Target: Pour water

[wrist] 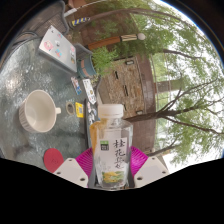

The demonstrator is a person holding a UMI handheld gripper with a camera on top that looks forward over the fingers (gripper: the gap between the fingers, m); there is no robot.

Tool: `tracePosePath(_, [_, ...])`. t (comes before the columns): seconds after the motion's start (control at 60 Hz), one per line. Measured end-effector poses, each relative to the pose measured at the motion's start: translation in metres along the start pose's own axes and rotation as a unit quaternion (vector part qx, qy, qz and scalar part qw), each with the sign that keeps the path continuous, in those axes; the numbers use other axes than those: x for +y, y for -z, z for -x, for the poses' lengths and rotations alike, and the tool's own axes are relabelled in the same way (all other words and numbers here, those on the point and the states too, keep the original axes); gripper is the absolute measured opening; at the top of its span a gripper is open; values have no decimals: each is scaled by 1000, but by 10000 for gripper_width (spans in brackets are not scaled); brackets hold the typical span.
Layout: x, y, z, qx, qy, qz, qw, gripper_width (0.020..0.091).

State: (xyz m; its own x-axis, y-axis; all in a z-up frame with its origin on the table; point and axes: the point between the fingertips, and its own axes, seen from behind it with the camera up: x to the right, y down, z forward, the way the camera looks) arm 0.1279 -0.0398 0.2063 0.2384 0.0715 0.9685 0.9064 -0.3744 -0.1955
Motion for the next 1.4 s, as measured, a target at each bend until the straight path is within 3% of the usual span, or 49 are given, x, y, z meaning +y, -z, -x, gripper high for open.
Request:
tracePosePath(0.05, [13, 16, 11, 1, -123, -9, 992, 468])
tracePosePath(0.183, [-5, -8, 33, -61, -395, -42, 916, 466])
tracePosePath(0.283, [-7, -20, 63, -103, -504, -53, 856, 465])
tracePosePath(0.367, [-5, -27, 77, -123, -552, -68, 822, 465])
tracePosePath(0.517, [7, -39, 120, -159, -605, -60, 778, 465])
tracePosePath(0.667, [13, -32, 125, -145, -607, -105, 774, 466])
tracePosePath(0.767, [13, -34, 124, -142, -610, -112, 771, 466])
tracePosePath(0.917, [12, -32, 124, -148, -607, -104, 774, 520])
tracePosePath(1.133, [23, -16, 140, -210, -594, -33, 776, 834])
tracePosePath(1.4, [44, 44, 123, -203, -600, 17, 774, 840])
